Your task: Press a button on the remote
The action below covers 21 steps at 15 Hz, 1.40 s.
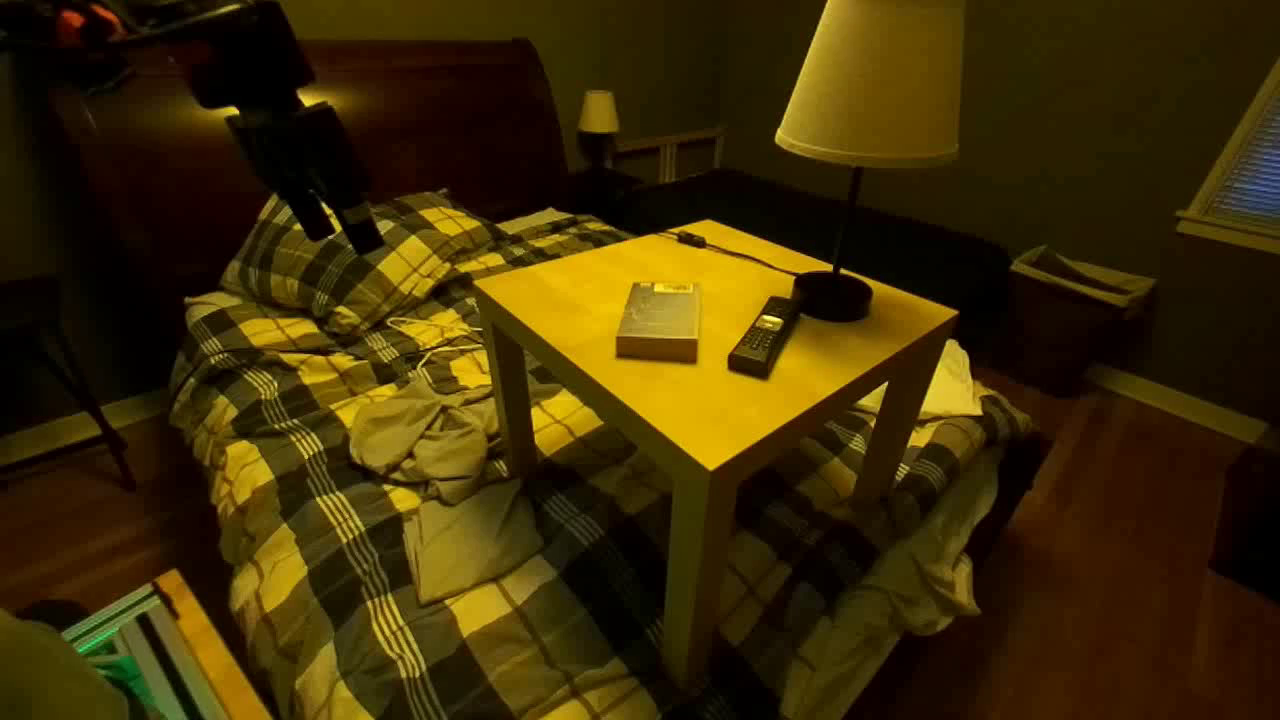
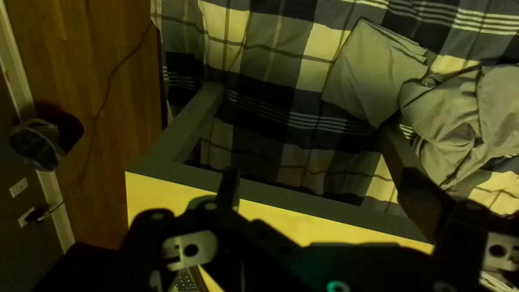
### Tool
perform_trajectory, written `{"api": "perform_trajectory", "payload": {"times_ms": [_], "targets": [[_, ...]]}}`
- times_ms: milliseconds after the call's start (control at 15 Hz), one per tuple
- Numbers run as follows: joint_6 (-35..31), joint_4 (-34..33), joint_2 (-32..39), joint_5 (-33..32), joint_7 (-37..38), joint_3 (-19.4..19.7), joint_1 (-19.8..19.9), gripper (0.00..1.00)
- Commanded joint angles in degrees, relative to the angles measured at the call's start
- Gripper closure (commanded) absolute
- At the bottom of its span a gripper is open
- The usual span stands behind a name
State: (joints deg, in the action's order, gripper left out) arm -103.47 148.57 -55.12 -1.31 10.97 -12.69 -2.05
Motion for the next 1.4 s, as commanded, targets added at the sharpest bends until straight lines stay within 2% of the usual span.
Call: {"api": "perform_trajectory", "payload": {"times_ms": [0, 533, 800, 1000, 1333], "targets": [[0.15, -0.16, 0.2, -0.47, 0.46, 0.45, -0.66, 0.0], [0.15, -0.16, 0.2, -0.47, 0.46, 0.45, -0.66, 0.0], [-10.0, 1.01, 4.56, -1.28, -0.74, 2.34, 0.66, 0.0], [-21.48, 1.63, 10.84, -2.09, -3.42, 5.59, 2.0, 0.0], [-40.11, -0.56, 24.23, -5.31, -7.03, 10.75, 6.65, 0.0]]}}
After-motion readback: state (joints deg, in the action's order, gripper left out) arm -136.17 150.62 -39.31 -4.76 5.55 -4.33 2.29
